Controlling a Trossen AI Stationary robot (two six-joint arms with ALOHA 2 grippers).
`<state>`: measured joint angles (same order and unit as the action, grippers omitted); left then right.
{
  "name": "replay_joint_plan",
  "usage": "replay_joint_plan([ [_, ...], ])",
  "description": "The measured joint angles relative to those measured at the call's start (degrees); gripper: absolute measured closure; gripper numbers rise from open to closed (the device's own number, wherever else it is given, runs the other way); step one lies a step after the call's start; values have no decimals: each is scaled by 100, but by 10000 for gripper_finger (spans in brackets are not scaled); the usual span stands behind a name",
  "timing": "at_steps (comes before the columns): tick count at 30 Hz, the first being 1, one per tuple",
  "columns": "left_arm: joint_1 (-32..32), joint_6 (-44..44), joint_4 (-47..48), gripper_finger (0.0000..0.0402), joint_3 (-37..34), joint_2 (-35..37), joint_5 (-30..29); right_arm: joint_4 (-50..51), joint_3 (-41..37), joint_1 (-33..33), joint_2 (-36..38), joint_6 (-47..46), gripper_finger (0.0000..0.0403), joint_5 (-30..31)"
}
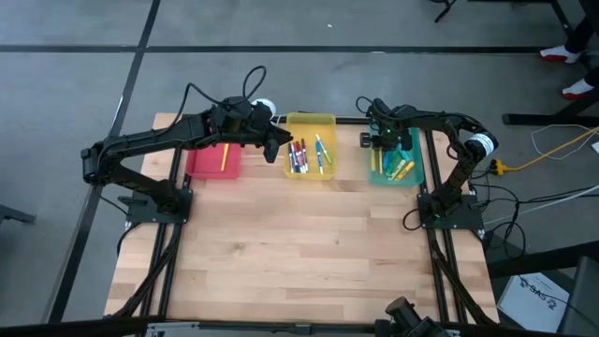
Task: Pick & Place Markers
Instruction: Put the yellow pen from the blue bin into the red bin
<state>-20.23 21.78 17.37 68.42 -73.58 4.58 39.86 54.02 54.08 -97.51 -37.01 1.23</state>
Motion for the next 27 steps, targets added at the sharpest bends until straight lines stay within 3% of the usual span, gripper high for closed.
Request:
replay_joint_plan([
  [7, 1, 20, 0, 316, 0, 0, 0, 13, -7, 2, 0, 20, 372, -39],
  [27, 1, 20, -2, 316, 0, 0, 15, 22, -4, 2, 0, 191, 375, 14],
])
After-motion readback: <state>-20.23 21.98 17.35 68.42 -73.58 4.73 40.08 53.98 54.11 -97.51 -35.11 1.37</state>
